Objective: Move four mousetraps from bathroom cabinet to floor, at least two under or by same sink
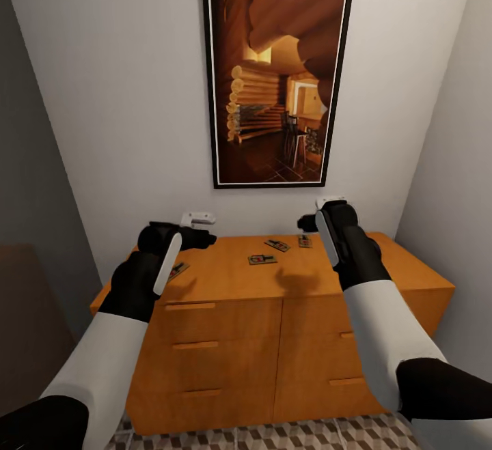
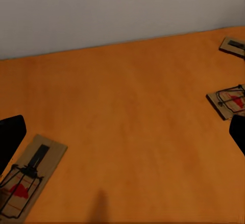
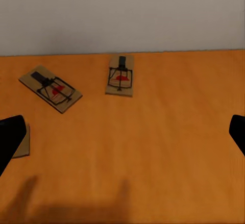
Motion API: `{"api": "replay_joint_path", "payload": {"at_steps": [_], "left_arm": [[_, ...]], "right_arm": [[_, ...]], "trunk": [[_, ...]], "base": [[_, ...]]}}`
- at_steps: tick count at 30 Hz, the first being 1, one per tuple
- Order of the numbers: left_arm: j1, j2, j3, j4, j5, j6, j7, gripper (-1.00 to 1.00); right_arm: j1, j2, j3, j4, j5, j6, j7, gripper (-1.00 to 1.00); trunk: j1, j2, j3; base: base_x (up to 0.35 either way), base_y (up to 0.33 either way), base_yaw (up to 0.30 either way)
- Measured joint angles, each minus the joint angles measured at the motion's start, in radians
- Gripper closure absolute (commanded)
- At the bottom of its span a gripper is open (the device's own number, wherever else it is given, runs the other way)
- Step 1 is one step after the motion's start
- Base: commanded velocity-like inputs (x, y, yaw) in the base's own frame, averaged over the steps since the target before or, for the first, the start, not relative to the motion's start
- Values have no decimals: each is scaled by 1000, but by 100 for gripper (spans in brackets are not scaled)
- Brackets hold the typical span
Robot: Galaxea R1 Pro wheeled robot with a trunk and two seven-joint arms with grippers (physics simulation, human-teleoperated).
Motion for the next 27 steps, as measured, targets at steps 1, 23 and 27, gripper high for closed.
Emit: {"api": "replay_joint_path", "payload": {"at_steps": [1, 23, 27], "left_arm": [[0, 1, 0, 6, 0, 0, 0, -100], [0, 4, 0, 34, 1, 0, 0, -100], [0, 4, 0, 34, 1, 0, 0, -100]], "right_arm": [[-8, 5, 1, 21, 0, 0, -6, -100], [-165, 27, -26, 302, -4, 0, -33, -100], [-205, 26, -51, 376, -5, 1, -34, -100]], "trunk": [[0, 0, 0], [0, 0, 0], [0, 0, 0]], "base": [[0, 0, 0], [0, 0, 0], [0, 0, 0]]}}
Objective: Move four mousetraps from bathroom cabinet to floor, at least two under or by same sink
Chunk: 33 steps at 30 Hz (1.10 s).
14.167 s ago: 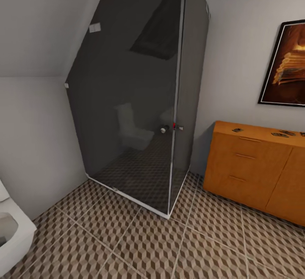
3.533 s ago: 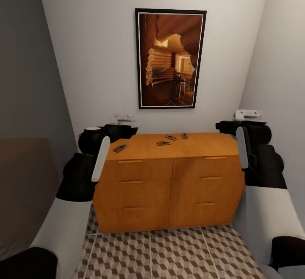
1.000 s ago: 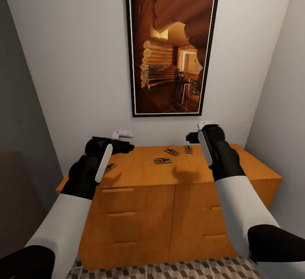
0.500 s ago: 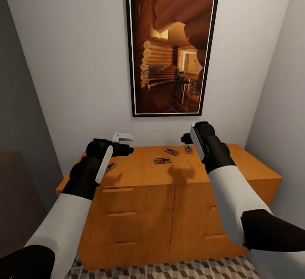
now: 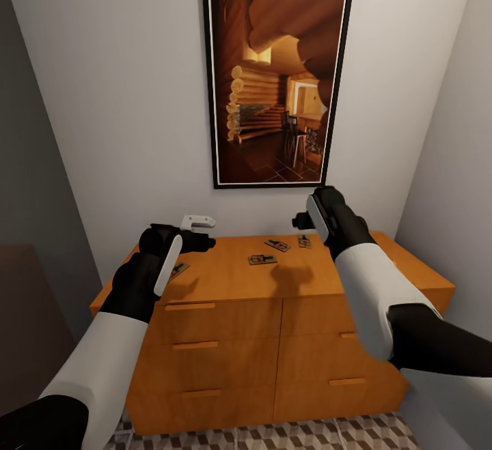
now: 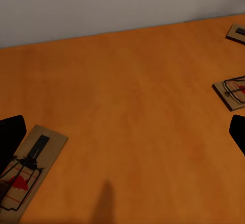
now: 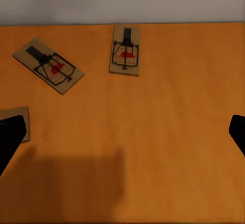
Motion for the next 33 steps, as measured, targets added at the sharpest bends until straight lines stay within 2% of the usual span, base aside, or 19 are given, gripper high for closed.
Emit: {"api": "replay_joint_path", "payload": {"at_steps": [5, 12, 25, 33], "left_arm": [[0, 0, 0, 0, 0, 0, 0, -100], [0, 0, 0, 0, 1, -1, -1, -100], [0, 0, 1, 2, 1, -1, -1, -100], [0, 0, 1, 10, 1, -4, -1, -100]], "right_arm": [[-33, -2, -18, 72, 0, 0, 0, -100], [-52, -4, -25, 119, -1, 1, -1, -100], [-59, -5, -28, 138, -1, 1, -1, -100], [-59, -4, -29, 139, -1, 1, -1, -100]], "trunk": [[0, 0, 0], [0, 0, 0], [0, 0, 0], [0, 0, 0]], "base": [[0, 0, 0], [0, 0, 0], [10, 0, 0], [209, 0, 0]]}}
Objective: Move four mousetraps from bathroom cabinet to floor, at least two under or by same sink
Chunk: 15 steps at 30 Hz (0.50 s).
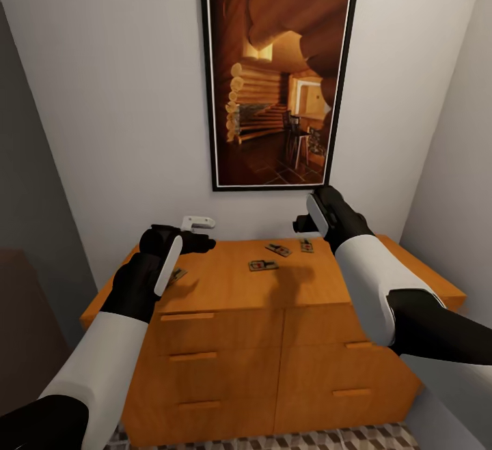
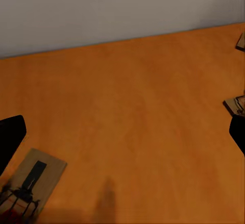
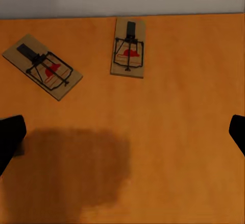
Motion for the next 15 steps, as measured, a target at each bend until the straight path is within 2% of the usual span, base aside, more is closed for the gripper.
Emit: {"api": "replay_joint_path", "payload": {"at_steps": [6, 15], "left_arm": [[0, 0, 0, 4, 0, -1, 0, -100], [0, 0, 0, 8, 1, 5, 0, -100]], "right_arm": [[0, 0, 0, 0, 0, 0, 0, -100], [0, 0, 1, 0, 1, 0, 0, -100]], "trunk": [[0, 0, 0], [0, 0, 0]], "base": [[169, 0, 0], [41, 0, 0]]}}
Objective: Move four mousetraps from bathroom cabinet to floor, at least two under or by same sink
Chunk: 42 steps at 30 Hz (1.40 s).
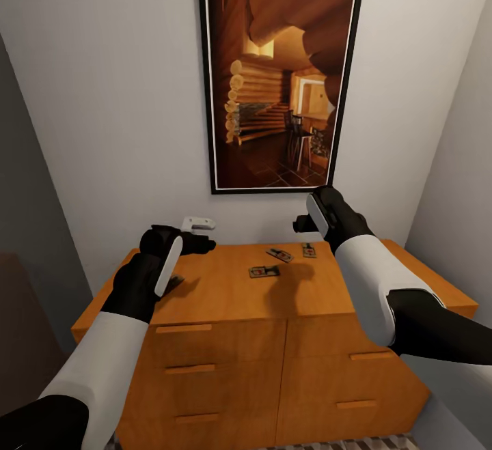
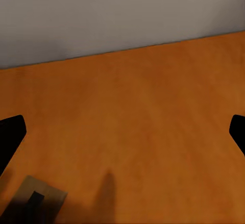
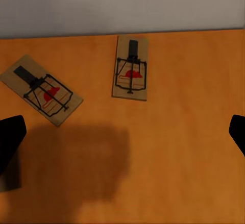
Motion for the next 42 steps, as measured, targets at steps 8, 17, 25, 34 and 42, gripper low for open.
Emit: {"api": "replay_joint_path", "payload": {"at_steps": [8, 17, 25, 34, 42], "left_arm": [[0, 0, 0, 34, 7, 5, -1, -100], [0, 5, -1, 107, 58, 7, -3, -100], [0, 38, -3, 152, 197, 8, -10, -100], [0, 87, -11, 155, 355, 8, -12, -100], [0, 100, -11, 149, 401, 9, -12, -100]], "right_arm": [[0, 0, 0, 0, 1, 0, 0, -100], [0, 1, 0, 0, 2, 0, -1, -100], [1, 0, 0, 19, 3, 0, -6, -100], [0, -1, 0, 49, 4, 0, -14, -100], [0, -1, -1, 55, 5, 0, -20, -100]], "trunk": [[0, 0, 0], [0, 0, 0], [0, 0, 0], [0, 0, 0], [0, 0, 0]], "base": [[7, 0, 0], [1, 0, 0], [0, 0, 0], [0, 0, 0], [0, 0, 0]]}}
